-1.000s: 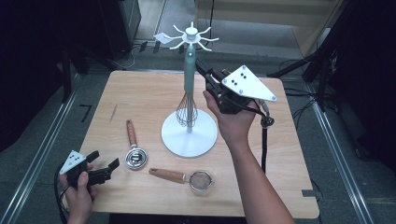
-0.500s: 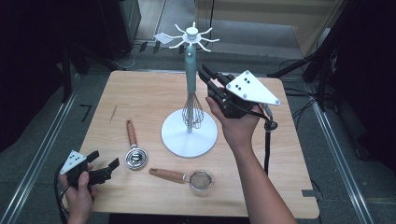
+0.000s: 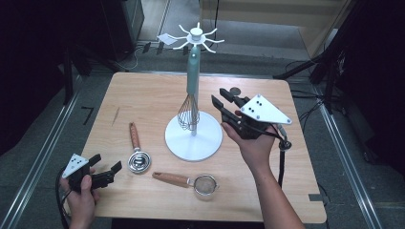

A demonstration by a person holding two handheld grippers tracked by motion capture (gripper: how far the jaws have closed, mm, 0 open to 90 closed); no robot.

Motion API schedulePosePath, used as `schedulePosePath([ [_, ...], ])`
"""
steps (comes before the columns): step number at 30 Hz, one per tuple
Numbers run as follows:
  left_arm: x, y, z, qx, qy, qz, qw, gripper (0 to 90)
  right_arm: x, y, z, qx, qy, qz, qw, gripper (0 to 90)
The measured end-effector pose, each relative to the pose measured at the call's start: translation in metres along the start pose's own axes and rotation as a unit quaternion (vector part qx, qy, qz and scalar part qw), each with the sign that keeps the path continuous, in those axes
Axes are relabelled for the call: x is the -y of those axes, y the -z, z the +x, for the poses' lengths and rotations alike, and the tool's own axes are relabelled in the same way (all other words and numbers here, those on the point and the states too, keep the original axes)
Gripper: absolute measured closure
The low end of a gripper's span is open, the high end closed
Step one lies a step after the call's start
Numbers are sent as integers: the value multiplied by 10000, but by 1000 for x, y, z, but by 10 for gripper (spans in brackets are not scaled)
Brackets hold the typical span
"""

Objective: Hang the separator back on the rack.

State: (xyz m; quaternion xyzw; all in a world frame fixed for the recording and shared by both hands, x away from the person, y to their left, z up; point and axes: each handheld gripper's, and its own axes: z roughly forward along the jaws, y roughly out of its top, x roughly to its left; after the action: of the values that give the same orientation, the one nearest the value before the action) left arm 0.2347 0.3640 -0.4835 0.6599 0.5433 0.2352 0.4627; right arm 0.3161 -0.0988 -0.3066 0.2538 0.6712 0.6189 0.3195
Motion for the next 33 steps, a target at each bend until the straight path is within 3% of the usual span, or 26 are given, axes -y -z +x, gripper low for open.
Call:
schedulePosePath([
  [4, 0, 0, 0, -22, -4, -5, 10000, 68, 23, 7, -1, -49, -179, 253, 9995, 649],
  [13, 0, 0, -1, -36, -9, 6, 10000, 68, 58, 16, 4, -136, -62, 723, 9973, 621],
  [21, 0, 0, -1, -54, -28, 1, 10000, 69, 80, 22, 6, -172, -219, 977, 9948, 598],
  [24, 0, 0, -1, -54, -46, 11, 10000, 69, 87, 23, 6, -418, -210, 1221, 9914, 603],
  [27, 0, 0, -1, -49, -29, 11, 10000, 69, 92, 19, 8, -600, -111, 1645, 9845, 583],
  [33, -1, -1, -1, -48, -45, 29, 10000, 69, 102, 18, 12, -737, -164, 1782, 9811, 578],
])
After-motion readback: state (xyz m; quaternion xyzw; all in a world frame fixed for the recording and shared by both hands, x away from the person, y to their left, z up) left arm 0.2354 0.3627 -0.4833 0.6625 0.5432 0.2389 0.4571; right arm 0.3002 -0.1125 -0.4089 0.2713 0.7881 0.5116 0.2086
